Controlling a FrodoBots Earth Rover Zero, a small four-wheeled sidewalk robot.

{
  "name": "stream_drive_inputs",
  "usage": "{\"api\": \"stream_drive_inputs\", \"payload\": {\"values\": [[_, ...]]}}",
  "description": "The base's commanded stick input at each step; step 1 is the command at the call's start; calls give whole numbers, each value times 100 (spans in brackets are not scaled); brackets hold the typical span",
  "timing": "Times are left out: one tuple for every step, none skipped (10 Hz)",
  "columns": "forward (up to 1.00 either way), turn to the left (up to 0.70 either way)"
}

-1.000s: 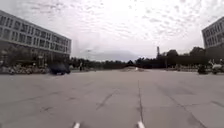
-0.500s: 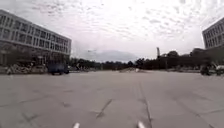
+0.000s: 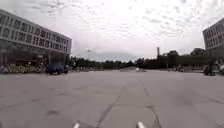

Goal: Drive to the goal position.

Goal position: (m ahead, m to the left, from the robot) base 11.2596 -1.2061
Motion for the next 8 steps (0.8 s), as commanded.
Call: {"api": "stream_drive_inputs", "payload": {"values": [[70,0],[70,0],[70,0],[70,0],[70,0],[70,0],[70,0],[70,0]]}}
